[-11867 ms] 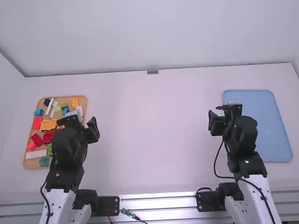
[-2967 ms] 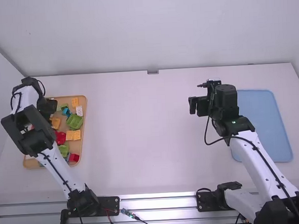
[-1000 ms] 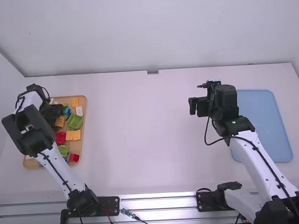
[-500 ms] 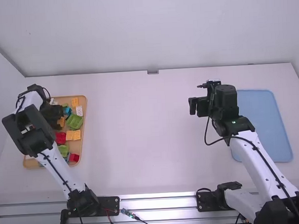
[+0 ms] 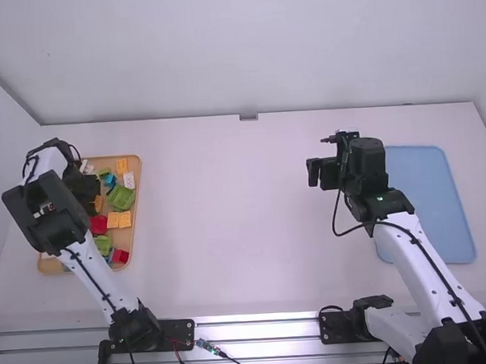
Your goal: Assemble lego blocks to make yellow taxi
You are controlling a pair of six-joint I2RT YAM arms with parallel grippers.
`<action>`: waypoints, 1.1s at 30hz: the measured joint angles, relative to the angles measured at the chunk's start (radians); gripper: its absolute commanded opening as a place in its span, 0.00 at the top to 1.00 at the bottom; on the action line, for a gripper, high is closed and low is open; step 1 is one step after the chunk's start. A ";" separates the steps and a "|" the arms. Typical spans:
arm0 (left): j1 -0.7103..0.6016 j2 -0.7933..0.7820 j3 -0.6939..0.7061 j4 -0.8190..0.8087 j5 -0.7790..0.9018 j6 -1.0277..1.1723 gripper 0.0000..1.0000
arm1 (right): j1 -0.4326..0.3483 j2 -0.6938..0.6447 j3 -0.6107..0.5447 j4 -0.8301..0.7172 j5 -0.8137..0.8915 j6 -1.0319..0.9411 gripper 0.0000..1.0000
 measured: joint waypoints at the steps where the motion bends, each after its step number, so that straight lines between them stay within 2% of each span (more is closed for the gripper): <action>1: 0.002 0.000 0.015 -0.014 -0.007 0.007 0.98 | 0.000 0.000 0.000 0.001 -0.001 0.000 0.01; 4: 0.000 -0.002 0.067 -0.038 -0.043 0.018 0.98 | 0.000 0.000 0.000 0.001 -0.001 -0.001 0.01; 9: -0.024 -0.060 0.029 -0.024 -0.093 0.017 0.98 | 0.000 0.000 0.000 0.001 0.000 0.001 0.01; 16: -0.147 -0.357 -0.219 0.185 -0.129 0.068 0.99 | 0.000 0.000 0.000 0.001 0.000 -0.001 0.01; 20: -0.240 -0.548 -0.405 0.332 -0.129 0.154 0.99 | 0.000 0.000 0.000 0.013 0.000 0.005 0.01; 23: -0.358 -0.683 -0.580 0.466 -0.122 0.314 0.98 | 0.000 0.000 0.000 0.021 -0.001 0.031 0.01; 24: -0.370 -0.690 -0.591 0.475 -0.119 0.330 0.98 | 0.000 0.000 0.000 0.021 0.000 0.033 0.01; 27: -0.555 -0.740 -0.702 0.551 -0.052 0.573 0.98 | 0.000 0.000 0.000 0.020 -0.001 0.049 0.01; 28: -0.555 -0.740 -0.702 0.551 -0.052 0.573 0.98 | 0.000 0.000 0.000 0.020 -0.001 0.049 0.01; 31: -0.760 -0.741 -0.743 0.518 -0.006 0.826 0.99 | 0.000 0.000 0.000 0.002 -0.001 0.058 0.01; 33: -0.834 -0.741 -0.747 0.501 0.008 0.923 0.99 | 0.000 0.000 0.000 -0.010 0.000 0.071 0.01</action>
